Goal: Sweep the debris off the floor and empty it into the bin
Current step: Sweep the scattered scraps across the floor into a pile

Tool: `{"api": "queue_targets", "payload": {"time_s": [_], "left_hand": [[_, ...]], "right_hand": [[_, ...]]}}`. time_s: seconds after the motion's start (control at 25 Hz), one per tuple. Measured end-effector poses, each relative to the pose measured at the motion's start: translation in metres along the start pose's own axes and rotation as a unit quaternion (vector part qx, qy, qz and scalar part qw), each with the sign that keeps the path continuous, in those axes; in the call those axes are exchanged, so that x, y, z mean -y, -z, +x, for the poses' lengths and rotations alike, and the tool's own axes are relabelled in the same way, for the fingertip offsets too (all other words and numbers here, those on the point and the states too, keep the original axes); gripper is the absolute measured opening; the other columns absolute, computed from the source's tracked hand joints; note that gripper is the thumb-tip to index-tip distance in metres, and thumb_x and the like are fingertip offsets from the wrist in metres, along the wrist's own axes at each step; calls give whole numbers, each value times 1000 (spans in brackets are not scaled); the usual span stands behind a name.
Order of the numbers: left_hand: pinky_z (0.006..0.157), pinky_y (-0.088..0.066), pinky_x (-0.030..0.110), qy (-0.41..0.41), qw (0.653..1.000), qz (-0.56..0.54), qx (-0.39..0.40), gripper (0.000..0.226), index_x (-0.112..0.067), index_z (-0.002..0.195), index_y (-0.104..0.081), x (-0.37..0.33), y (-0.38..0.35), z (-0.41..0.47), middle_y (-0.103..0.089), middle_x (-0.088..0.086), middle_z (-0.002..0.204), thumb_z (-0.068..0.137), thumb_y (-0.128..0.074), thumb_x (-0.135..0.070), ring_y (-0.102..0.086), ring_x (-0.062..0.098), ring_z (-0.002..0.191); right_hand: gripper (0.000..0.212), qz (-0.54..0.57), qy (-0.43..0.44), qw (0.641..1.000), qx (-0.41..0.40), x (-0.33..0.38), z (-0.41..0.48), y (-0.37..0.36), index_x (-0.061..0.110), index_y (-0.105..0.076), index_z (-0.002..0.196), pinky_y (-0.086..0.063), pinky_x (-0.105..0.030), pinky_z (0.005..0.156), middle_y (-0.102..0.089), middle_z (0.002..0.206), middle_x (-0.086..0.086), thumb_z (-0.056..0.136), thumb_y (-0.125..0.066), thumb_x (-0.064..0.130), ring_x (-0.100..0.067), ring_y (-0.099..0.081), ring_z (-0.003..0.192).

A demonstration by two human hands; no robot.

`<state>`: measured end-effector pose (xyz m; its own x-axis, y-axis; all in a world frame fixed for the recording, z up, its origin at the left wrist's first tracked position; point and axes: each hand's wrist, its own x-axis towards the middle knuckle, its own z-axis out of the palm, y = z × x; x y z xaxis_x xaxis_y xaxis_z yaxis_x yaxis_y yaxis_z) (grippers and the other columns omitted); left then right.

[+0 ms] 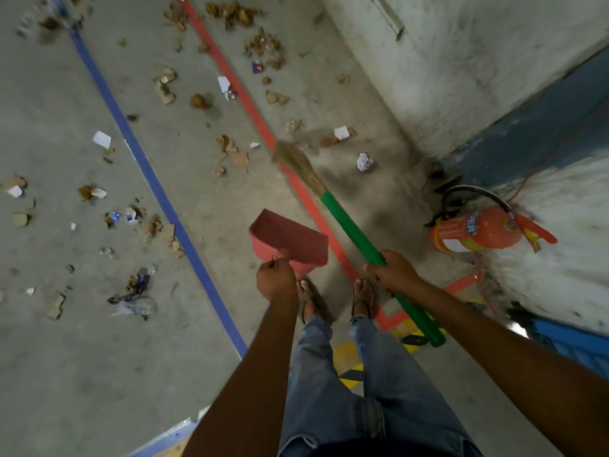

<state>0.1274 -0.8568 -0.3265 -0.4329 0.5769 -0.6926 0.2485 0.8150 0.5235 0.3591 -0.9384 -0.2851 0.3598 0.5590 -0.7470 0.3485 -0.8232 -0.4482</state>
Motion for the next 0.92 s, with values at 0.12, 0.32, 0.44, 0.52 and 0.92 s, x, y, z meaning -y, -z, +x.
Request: {"api": "queue_targets", "payload": {"time_s": [0.12, 0.32, 0.44, 0.52, 0.92], "left_hand": [[74, -64, 45, 15, 998, -36, 50, 30, -15, 70, -71, -42, -24, -23, -74, 2, 64, 79, -73, -43, -75, 25, 67], [59, -58, 32, 55, 986, -102, 119, 33, -4, 94, -70, -69, -53, -33, -78, 7, 86, 84, -79, -34, -77, 17, 68], [60, -52, 32, 81, 980, -142, 115, 35, -1, 99, -69, -70, -64, -24, -77, 10, 95, 86, -80, -33, -78, 24, 76], [72, -57, 39, 93, 978, -156, 108, 35, -3, 99, -69, -67, -75, -19, -76, 11, 97, 87, -80, -34, -75, 27, 81], [67, -52, 37, 63, 985, -159, 35, 46, -3, 124, -59, -80, -128, -31, -69, 15, 111, 102, -57, -44, -70, 26, 78]], "right_hand": [[17, 43, -47, 996, -61, -20, 4, 40, 16, -54, 87, -46, -35, 49, -56, 63, -8, 89, -69, 22, -24, -52, 46], [32, 26, -132, 988, -80, -42, 77, 88, 15, -48, 115, -46, -33, 48, -61, 82, -17, 86, -62, 10, -32, -58, 57], [33, -18, -169, 985, -28, -33, 145, 89, -3, -59, 114, -52, -41, 56, -62, 77, -19, 83, -59, 7, -32, -60, 61], [32, -112, -116, 986, 44, -21, 177, 77, 4, -62, 114, -54, -40, 63, -68, 91, -18, 83, -60, 14, -35, -68, 78], [41, -166, 84, 978, 92, 25, 173, 112, 22, -57, 117, -55, -36, 70, -68, 92, -5, 76, -62, 23, -28, -68, 84]]}}
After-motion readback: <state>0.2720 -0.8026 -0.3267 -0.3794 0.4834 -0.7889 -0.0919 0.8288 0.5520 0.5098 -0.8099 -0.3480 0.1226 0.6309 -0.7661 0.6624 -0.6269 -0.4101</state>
